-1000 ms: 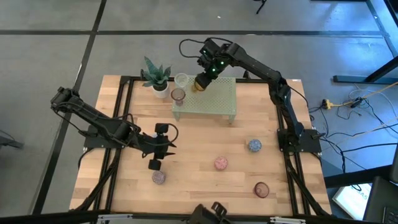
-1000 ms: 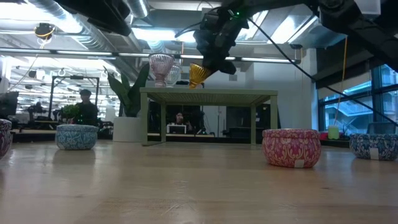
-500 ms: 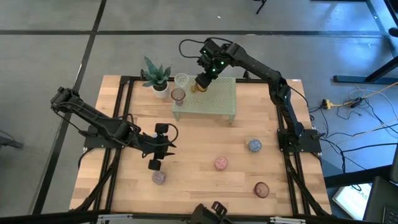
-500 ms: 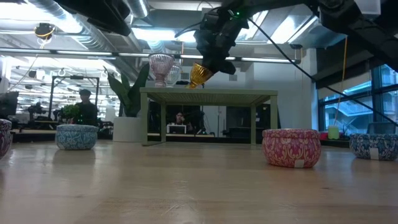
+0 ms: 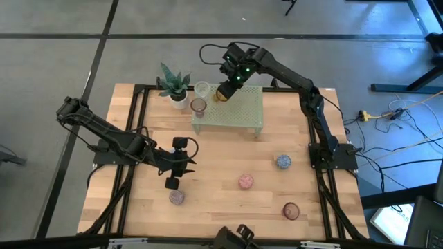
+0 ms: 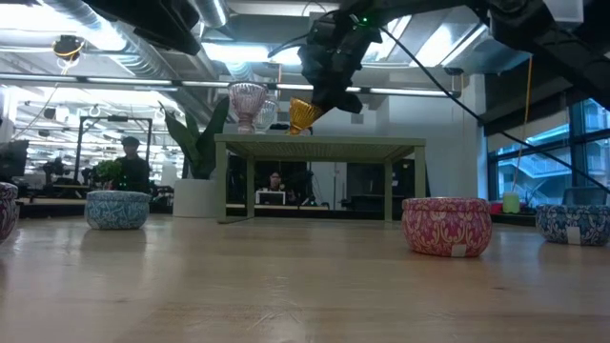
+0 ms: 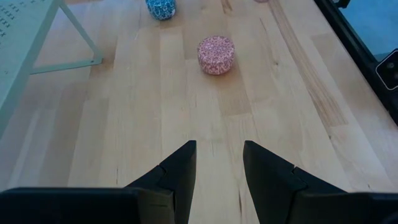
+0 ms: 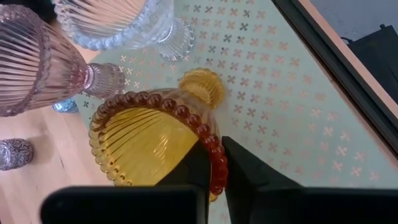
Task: Pick & Place candle stick holders
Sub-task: Put the orange glass candle holder on the shelf
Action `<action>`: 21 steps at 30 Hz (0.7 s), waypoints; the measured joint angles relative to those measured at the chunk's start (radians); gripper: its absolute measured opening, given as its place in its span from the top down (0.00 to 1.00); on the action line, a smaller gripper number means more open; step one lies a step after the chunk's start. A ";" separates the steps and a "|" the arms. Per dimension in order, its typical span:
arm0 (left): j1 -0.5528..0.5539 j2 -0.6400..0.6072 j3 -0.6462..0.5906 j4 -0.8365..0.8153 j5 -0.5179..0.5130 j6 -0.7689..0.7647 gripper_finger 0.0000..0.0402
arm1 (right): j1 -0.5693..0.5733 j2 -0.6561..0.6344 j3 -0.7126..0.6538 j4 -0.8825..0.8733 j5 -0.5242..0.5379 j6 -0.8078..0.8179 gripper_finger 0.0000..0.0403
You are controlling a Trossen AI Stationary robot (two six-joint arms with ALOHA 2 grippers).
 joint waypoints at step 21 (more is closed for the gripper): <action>0.000 0.000 0.000 0.000 0.000 0.000 0.68 | -0.001 -0.007 0.000 -0.017 -0.006 0.023 0.93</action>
